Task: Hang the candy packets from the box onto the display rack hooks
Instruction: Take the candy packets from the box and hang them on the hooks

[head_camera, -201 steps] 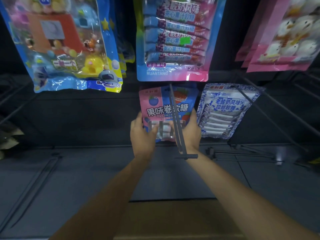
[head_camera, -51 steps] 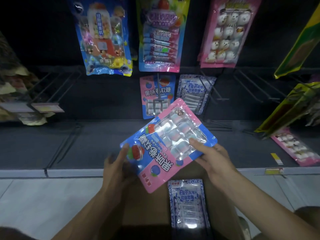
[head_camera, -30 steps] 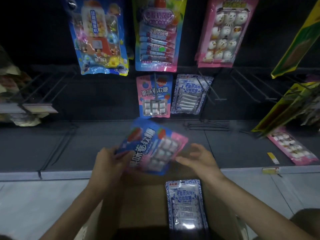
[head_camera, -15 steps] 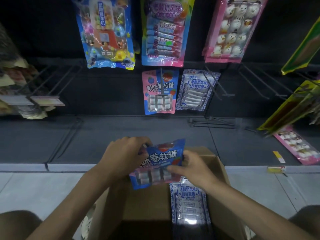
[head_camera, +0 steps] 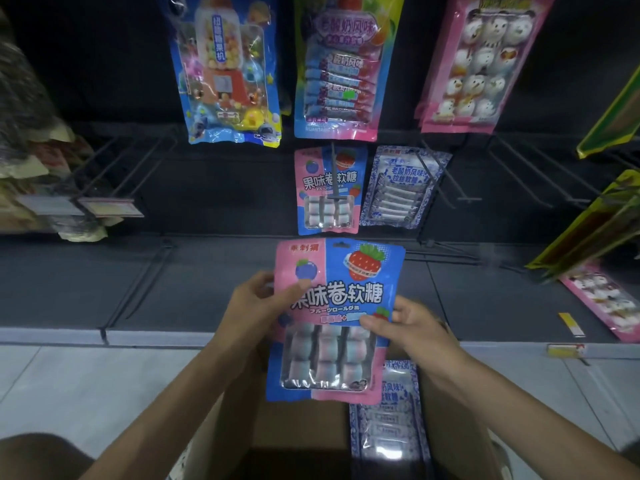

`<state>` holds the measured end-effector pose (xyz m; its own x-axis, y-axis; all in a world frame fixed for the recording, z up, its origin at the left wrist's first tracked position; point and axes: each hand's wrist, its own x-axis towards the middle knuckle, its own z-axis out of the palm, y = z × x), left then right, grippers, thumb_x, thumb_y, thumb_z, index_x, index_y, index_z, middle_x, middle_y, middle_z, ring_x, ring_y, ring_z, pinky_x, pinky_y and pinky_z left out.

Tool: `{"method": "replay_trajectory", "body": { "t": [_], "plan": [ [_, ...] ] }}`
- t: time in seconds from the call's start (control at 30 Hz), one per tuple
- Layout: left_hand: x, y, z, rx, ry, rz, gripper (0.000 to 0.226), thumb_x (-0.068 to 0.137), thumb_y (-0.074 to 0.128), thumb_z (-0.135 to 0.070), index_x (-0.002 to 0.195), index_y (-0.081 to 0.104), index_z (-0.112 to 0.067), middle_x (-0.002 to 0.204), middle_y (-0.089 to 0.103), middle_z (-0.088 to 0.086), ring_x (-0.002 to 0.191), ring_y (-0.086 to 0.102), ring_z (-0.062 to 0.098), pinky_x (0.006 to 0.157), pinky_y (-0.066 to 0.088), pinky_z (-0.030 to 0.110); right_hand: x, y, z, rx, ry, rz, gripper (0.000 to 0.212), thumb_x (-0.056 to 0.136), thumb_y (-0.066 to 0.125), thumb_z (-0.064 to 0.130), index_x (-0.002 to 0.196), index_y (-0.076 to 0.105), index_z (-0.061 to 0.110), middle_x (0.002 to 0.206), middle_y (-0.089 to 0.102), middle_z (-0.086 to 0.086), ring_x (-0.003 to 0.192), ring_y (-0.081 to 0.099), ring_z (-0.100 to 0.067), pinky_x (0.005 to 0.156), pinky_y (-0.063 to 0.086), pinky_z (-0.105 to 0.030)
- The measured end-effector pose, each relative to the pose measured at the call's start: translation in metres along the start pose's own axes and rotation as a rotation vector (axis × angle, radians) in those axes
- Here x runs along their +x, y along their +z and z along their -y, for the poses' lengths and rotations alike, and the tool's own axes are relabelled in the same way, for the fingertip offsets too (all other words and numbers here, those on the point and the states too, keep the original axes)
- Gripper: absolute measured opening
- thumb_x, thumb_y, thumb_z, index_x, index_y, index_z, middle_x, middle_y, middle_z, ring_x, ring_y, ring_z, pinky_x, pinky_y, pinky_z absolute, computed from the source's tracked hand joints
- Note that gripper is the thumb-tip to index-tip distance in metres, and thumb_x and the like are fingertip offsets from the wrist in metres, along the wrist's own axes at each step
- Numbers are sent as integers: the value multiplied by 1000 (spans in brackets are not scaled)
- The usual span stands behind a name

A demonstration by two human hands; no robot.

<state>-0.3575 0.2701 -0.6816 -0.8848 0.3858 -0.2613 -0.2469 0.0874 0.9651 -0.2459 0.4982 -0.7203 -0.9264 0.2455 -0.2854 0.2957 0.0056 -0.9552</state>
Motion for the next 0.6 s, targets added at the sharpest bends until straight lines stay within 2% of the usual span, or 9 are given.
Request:
{"method": "replay_trajectory", "body": {
  "t": [0.1, 0.2, 0.33, 0.4, 0.5, 0.6],
  "plan": [
    [-4, 8, 17, -70, -69, 23, 33, 84, 85, -34, 109, 80, -13, 105, 81, 10, 96, 79, 33, 97, 58, 57, 1, 0, 2, 90, -2, -19, 32, 93, 78, 17, 124, 72, 15, 117, 80, 0, 113, 75, -19, 96, 59, -30],
    [-4, 10, 26, -74, -149, 73, 36, 82, 86, -47, 103, 82, -18, 107, 81, 11, 99, 78, 35, 99, 56, 58, 2, -1, 5, 138, 5, -21, 35, 91, 79, 19, 125, 72, 13, 117, 80, -3, 114, 74, -24, 105, 55, -39],
    [0, 10, 29, -86, -159, 67, 38, 81, 86, -49, 104, 82, -18, 107, 81, 10, 99, 78, 34, 98, 57, 57, 5, -2, 12, 101, 7, -19, 29, 94, 78, 19, 122, 74, 13, 115, 80, 2, 112, 75, -16, 99, 56, -26],
    [2, 13, 30, -112, -159, 70, 39, 83, 85, -47, 107, 82, -16, 108, 80, 11, 100, 78, 35, 98, 57, 58, 9, -2, 16, 75, -11, -55, 30, 92, 79, 31, 119, 77, 18, 113, 81, 6, 111, 75, -14, 94, 56, -23],
    [6, 20, 30, -182, -181, 54, 32, 88, 82, -34, 106, 81, -7, 106, 79, 18, 96, 78, 39, 85, 63, 52, 17, -2, 23, 98, -30, -98, 43, 85, 80, 53, 114, 80, 21, 110, 81, 4, 108, 75, -19, 98, 57, -34],
    [7, 26, 33, -194, -181, 41, 32, 90, 80, -28, 107, 78, -2, 103, 80, 17, 89, 78, 36, 70, 63, 40, 33, -7, 33, 176, -50, -181, 42, 84, 82, 50, 111, 79, 19, 111, 81, 0, 109, 75, -26, 103, 56, -47]
  ]
}}
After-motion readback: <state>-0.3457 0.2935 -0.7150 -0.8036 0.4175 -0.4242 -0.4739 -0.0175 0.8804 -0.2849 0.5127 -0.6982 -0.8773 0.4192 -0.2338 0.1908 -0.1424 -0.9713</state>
